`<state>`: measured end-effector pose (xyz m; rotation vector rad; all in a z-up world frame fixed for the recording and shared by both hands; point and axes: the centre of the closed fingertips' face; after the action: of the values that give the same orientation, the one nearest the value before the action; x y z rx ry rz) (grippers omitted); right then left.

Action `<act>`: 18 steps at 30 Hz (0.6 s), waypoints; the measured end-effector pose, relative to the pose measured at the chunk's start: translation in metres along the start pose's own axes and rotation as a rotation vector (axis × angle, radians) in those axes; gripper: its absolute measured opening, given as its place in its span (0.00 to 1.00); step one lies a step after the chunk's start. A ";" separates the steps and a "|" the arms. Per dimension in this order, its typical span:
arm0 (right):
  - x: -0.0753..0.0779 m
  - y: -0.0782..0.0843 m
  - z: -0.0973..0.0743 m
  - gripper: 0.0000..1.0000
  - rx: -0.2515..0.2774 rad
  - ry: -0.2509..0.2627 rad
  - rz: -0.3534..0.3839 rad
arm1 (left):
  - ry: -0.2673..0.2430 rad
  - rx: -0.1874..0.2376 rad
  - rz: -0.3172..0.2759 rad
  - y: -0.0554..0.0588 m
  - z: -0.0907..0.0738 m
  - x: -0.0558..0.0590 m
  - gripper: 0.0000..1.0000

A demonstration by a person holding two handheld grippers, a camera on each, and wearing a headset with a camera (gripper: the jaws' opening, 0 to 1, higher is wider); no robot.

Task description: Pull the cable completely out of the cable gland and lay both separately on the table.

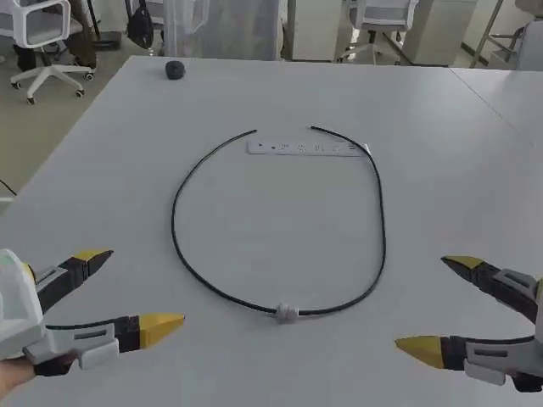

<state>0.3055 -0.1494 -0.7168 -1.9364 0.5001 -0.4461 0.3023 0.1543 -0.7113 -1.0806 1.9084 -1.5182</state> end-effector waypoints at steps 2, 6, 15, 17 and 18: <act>0.000 0.000 -0.001 0.85 -0.002 0.000 0.000 | 0.000 0.004 -0.004 -0.001 0.000 0.000 0.98; 0.000 0.003 -0.003 0.85 0.000 0.005 0.003 | 0.007 -0.001 -0.006 -0.001 0.000 0.001 0.97; 0.000 0.006 -0.006 0.85 -0.005 0.011 0.009 | 0.011 -0.005 0.001 -0.002 -0.001 0.002 0.97; 0.000 0.006 -0.007 0.85 -0.003 0.014 0.013 | 0.011 -0.003 0.003 -0.002 -0.001 0.002 0.97; 0.000 0.006 -0.007 0.85 -0.001 0.011 0.016 | 0.012 -0.004 -0.001 -0.002 -0.002 0.002 0.97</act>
<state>0.3008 -0.1564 -0.7195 -1.9308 0.5226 -0.4463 0.3003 0.1531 -0.7087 -1.0764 1.9200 -1.5253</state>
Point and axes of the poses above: the centre of the closed fingertips' face, and the gripper's own axes: z roughly forward along the fingers, x roughly to its right, y roughly out of its underside, and after that the axes turned 4 degrees about -y, right-handed
